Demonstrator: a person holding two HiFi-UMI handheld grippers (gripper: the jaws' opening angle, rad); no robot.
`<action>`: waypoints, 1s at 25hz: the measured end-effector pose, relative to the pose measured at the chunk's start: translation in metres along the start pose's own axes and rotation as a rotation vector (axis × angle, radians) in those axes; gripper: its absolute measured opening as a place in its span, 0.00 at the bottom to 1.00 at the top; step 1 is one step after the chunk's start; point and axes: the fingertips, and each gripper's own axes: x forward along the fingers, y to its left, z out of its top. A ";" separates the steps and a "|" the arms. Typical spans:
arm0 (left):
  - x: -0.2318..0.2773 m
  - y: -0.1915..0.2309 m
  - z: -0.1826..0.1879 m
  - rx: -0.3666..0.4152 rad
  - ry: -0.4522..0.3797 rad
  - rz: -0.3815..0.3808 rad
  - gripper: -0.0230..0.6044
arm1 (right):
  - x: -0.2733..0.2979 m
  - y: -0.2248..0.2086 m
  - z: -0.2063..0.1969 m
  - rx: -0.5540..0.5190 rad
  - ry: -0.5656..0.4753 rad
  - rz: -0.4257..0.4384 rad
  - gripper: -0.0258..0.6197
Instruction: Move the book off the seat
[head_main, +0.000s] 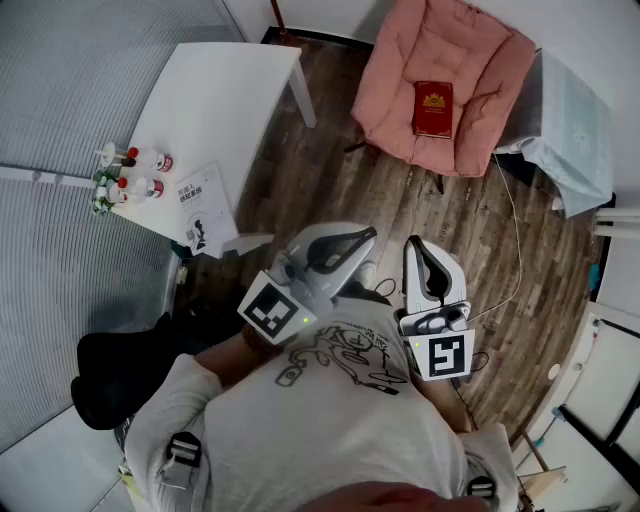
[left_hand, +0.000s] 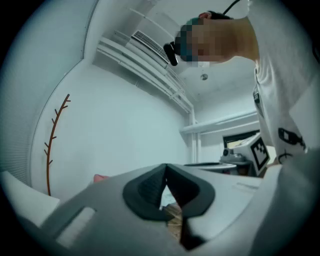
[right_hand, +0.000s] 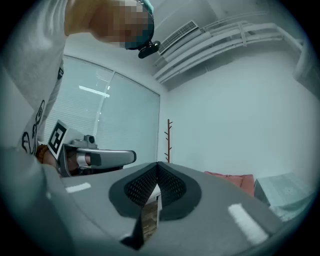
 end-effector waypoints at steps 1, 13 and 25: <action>0.002 -0.008 0.000 -0.010 -0.007 0.003 0.04 | -0.008 -0.001 0.001 0.000 0.002 0.003 0.05; 0.024 -0.069 0.001 -0.043 -0.030 -0.018 0.04 | -0.062 -0.013 0.010 -0.014 -0.012 0.013 0.05; 0.083 -0.076 -0.012 -0.038 -0.020 -0.012 0.04 | -0.077 -0.064 0.004 -0.007 -0.010 0.041 0.05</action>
